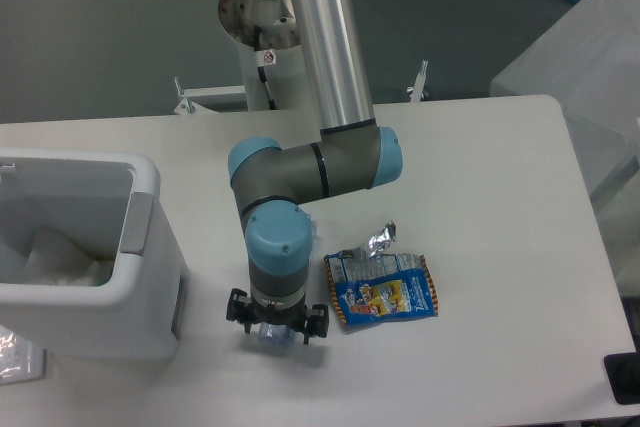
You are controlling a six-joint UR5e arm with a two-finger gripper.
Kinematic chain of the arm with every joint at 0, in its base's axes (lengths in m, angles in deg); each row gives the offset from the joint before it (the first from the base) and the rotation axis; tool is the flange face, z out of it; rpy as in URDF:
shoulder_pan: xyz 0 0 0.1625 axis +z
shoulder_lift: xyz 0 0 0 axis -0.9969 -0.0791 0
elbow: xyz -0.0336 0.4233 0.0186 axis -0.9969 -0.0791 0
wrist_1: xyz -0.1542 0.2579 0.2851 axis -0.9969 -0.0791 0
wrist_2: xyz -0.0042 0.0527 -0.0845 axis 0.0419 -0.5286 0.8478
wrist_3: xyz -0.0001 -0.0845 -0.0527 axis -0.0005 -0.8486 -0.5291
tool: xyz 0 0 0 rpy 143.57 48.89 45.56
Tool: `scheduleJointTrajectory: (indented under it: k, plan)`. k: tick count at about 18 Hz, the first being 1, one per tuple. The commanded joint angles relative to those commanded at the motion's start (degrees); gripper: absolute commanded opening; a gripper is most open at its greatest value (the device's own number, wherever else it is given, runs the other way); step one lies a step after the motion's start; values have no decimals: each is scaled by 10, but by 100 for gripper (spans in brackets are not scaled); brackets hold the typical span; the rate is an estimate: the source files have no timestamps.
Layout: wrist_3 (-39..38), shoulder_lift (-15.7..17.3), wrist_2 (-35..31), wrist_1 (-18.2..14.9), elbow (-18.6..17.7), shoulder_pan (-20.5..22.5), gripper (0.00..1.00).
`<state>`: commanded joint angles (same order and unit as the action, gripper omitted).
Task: Place the trash in the trash can
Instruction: 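Close the gripper around the bottle's cap end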
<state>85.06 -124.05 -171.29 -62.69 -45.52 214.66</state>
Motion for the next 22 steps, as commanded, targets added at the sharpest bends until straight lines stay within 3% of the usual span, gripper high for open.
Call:
scheduleJointTrajectory:
  k: [4, 9, 12, 22]
  plan:
    - [1, 1, 1, 0, 0, 0, 100]
    - [1, 3, -1, 0, -6, -1, 71]
    - [5, 4, -1, 1, -6, -1, 66]
    - [9, 12, -4, 0, -5, 1, 65]
